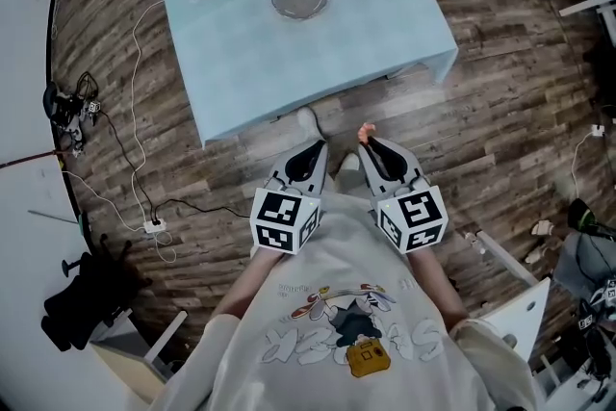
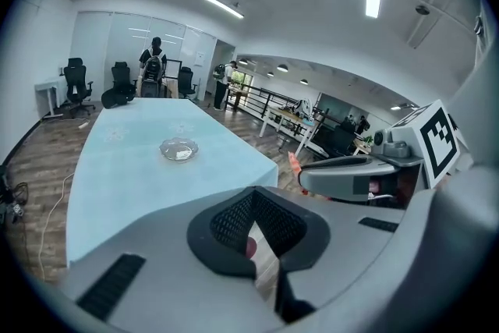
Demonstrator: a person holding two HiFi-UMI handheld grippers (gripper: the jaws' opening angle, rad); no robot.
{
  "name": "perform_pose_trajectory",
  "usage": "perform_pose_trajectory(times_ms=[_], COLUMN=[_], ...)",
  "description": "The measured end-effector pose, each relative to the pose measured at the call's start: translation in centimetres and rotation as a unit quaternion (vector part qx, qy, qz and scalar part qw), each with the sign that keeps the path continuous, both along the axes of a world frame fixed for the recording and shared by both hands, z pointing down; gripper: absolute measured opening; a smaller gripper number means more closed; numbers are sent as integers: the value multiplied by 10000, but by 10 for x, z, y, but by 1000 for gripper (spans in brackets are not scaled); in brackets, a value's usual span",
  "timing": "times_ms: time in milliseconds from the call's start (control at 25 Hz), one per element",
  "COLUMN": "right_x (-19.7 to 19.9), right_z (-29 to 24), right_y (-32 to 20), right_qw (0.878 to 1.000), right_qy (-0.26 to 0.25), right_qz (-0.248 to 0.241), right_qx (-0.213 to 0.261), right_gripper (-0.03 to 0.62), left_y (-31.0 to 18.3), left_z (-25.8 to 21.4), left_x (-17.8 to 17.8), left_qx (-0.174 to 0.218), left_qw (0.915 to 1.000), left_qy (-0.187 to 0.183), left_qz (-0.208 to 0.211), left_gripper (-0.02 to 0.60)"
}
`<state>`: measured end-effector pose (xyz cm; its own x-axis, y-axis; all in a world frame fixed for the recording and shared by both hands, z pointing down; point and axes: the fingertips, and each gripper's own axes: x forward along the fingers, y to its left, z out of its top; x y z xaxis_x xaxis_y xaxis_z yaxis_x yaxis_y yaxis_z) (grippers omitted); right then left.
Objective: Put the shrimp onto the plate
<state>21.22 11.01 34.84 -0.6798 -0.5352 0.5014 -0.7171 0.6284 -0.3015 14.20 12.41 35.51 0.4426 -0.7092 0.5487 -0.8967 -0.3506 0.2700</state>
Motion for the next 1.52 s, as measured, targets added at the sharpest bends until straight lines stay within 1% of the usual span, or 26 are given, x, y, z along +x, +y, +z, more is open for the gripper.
perform_pose_trajectory(times_ms=[120, 280, 400, 640, 840, 960, 1160, 1360, 1520], right_x=[-12, -36, -53, -95, -122, -135, -143, -145, -149], right_z=[-1, -2, 0, -5, -4, -3, -3, 0, 5], right_y=[-18, -50, -78, -130, -167, -187, -205, -232, -246], right_qw=[10000, 9997, 9994, 9990, 9985, 9978, 9969, 9957, 9952], right_qy=[63, 141, 264, 424, 503, 603, 754, 870, 955], right_qz=[-65, -161, -205, -116, -15, 71, 149, 113, -63], right_qx=[37, 67, 61, 118, 215, 276, 191, 282, 210], right_gripper=[71, 71, 71, 71, 71, 71, 71, 71, 71], left_y=[-24, -59, -87, -136, -173, -190, -202, -226, -239], left_z=[0, 0, 2, -2, 0, 3, 14, 21, 21], left_x=[-12, -35, -55, -100, -129, -143, -148, -148, -148], left_qx=[68, 131, 96, 191, 280, 281, 109, 71, -24], left_qw=[9999, 9999, 9997, 9993, 9988, 9982, 9976, 9974, 9969], left_qy=[70, 55, 172, 322, 410, 530, 675, 717, 781], left_qz=[-21, -43, -132, -81, 1, 34, 129, 50, -66], left_gripper=[8, 8, 8, 8, 8, 8, 8, 8, 8])
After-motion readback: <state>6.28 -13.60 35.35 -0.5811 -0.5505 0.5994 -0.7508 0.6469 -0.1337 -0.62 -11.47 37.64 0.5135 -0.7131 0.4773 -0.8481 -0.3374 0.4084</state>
